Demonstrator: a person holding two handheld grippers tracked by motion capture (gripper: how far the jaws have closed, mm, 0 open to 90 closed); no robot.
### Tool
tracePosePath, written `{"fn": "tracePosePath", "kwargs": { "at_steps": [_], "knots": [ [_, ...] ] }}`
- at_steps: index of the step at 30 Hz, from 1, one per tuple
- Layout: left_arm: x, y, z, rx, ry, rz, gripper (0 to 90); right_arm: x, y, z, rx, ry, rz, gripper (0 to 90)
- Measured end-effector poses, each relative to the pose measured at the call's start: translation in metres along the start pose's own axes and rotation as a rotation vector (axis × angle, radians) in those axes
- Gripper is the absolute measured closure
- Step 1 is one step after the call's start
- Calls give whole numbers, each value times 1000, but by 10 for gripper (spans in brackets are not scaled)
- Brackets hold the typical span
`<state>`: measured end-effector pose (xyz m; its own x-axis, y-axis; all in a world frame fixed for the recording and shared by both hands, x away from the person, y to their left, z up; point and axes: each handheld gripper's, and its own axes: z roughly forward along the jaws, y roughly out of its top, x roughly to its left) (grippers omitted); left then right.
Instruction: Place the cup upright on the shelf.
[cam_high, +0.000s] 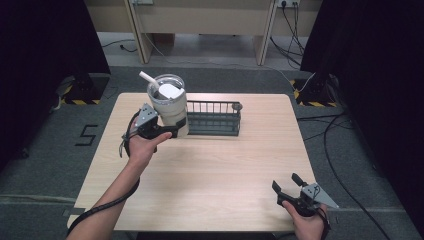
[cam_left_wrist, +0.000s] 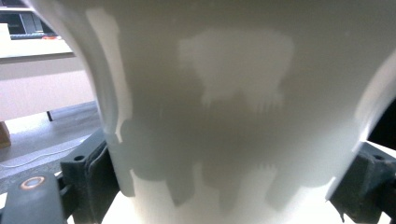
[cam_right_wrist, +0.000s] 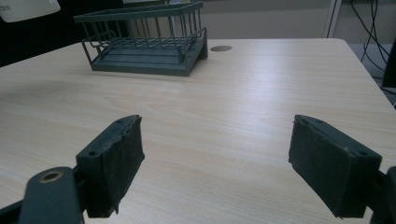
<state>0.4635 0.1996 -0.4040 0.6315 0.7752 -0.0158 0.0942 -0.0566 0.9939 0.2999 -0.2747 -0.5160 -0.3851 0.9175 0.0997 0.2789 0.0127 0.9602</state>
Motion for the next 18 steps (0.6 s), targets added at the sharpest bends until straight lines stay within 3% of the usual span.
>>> {"fn": "tracePosePath", "kwargs": {
  "at_steps": [18],
  "knots": [
    [1, 8, 15, -5, -3, -1, 110, 0, 0, 0, -2, 2, -1, 182]
  ]
}}
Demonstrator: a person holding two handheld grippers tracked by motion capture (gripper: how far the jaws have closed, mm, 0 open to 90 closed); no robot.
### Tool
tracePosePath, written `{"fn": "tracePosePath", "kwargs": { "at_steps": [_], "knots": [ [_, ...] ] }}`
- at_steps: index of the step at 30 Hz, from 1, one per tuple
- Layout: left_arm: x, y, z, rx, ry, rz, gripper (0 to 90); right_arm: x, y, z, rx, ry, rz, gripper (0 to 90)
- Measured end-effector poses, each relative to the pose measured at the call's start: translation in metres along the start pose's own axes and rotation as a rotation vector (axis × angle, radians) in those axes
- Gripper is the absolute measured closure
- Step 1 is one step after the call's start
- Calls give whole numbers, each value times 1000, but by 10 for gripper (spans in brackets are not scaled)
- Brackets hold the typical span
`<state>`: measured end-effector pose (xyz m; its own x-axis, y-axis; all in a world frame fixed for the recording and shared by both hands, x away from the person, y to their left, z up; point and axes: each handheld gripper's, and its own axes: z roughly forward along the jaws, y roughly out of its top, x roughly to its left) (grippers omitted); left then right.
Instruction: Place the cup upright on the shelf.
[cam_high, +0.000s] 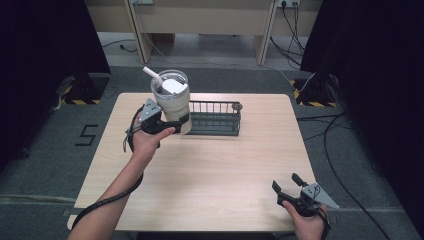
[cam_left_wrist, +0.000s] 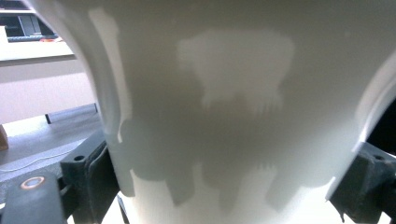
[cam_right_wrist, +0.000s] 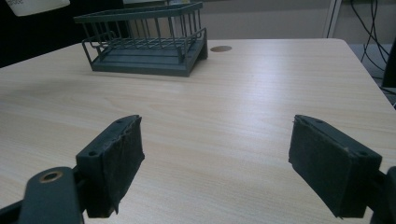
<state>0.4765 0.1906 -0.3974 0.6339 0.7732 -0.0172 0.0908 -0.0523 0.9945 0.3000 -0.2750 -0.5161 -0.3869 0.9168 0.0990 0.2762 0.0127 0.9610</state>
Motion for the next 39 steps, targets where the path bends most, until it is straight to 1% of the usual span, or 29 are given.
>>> {"fn": "tracePosePath", "kwargs": {
  "at_steps": [10, 27, 33, 38, 39],
  "knots": [
    [-2, 8, 12, -6, -7, 5, 109, 0, 0, 0, -1, 1, 4, 182],
    [-2, 9, 29, 3, -14, -8, 110, 0, 0, 0, -1, 2, 8, 181],
    [-2, 12, 34, 4, -12, 0, 110, -1, 0, 0, -2, 3, 9, 181],
    [-2, 15, 39, 2, -15, -3, 110, -1, 0, 0, -3, 3, 8, 181],
    [-2, 15, 40, 5, -16, 3, 110, -1, 0, 0, -3, 3, 9, 181]
  ]
}}
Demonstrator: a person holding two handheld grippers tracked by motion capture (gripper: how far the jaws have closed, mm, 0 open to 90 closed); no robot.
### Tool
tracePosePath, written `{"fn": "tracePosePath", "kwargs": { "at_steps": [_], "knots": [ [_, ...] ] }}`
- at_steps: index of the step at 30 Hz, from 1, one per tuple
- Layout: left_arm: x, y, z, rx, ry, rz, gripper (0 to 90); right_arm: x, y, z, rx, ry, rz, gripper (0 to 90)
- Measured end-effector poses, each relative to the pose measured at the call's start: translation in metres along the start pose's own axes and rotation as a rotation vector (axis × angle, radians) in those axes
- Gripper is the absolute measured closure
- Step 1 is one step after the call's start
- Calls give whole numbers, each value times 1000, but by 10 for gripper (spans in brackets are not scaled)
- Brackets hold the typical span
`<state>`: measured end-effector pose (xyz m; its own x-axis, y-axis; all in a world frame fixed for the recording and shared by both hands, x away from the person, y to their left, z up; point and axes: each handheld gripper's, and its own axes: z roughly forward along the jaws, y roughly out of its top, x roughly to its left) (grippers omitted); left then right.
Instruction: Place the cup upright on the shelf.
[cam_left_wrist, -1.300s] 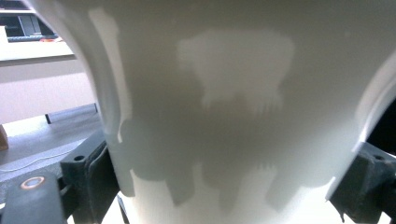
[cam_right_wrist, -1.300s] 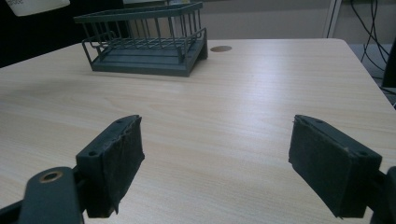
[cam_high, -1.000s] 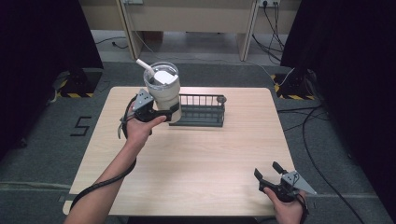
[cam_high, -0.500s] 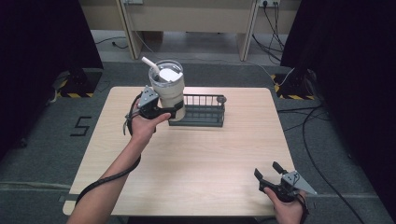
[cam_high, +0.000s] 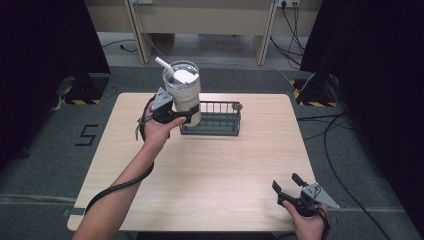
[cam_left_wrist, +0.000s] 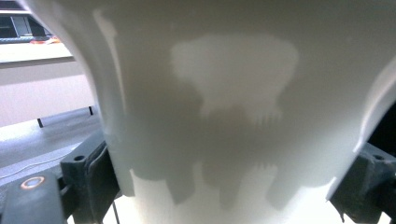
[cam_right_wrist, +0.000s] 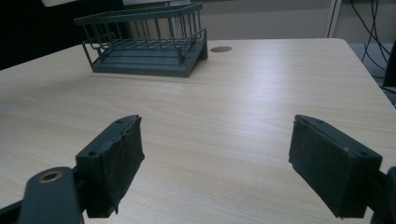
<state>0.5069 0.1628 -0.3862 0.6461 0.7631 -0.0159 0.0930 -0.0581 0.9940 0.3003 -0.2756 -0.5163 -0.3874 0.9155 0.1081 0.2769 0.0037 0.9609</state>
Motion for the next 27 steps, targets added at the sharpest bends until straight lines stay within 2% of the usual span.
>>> {"fn": "tracePosePath", "kwargs": {
  "at_steps": [27],
  "knots": [
    [-1, 8, 26, 8, -13, 0, 110, -1, 0, -1, -2, 1, 7, 180]
  ]
}}
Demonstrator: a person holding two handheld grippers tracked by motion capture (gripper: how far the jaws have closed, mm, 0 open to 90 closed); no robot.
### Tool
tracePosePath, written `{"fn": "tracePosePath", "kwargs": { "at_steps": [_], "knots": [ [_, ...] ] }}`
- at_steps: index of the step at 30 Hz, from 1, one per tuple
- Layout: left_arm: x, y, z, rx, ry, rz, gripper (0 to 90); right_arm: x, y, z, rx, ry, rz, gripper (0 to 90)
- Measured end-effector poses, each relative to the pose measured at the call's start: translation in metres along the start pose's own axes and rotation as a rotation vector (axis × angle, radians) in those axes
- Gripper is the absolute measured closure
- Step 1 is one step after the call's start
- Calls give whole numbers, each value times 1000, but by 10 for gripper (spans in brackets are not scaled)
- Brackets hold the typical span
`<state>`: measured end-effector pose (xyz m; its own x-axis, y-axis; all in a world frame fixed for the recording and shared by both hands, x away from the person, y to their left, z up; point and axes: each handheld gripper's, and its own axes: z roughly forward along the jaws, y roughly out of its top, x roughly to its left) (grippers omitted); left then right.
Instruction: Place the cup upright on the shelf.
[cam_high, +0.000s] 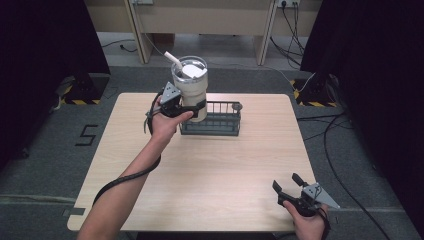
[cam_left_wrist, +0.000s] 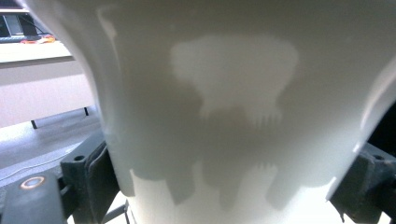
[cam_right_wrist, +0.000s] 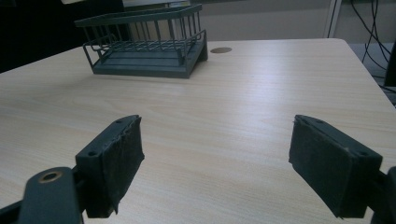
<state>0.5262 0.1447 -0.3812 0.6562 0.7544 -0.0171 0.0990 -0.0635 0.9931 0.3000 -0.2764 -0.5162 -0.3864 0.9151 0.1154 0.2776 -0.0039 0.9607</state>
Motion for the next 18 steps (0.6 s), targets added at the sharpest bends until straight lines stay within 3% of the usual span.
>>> {"fn": "tracePosePath", "kwargs": {
  "at_steps": [18],
  "knots": [
    [3, 3, 15, 6, -3, -6, 110, 0, 0, 0, 0, 1, -1, 180]
  ]
}}
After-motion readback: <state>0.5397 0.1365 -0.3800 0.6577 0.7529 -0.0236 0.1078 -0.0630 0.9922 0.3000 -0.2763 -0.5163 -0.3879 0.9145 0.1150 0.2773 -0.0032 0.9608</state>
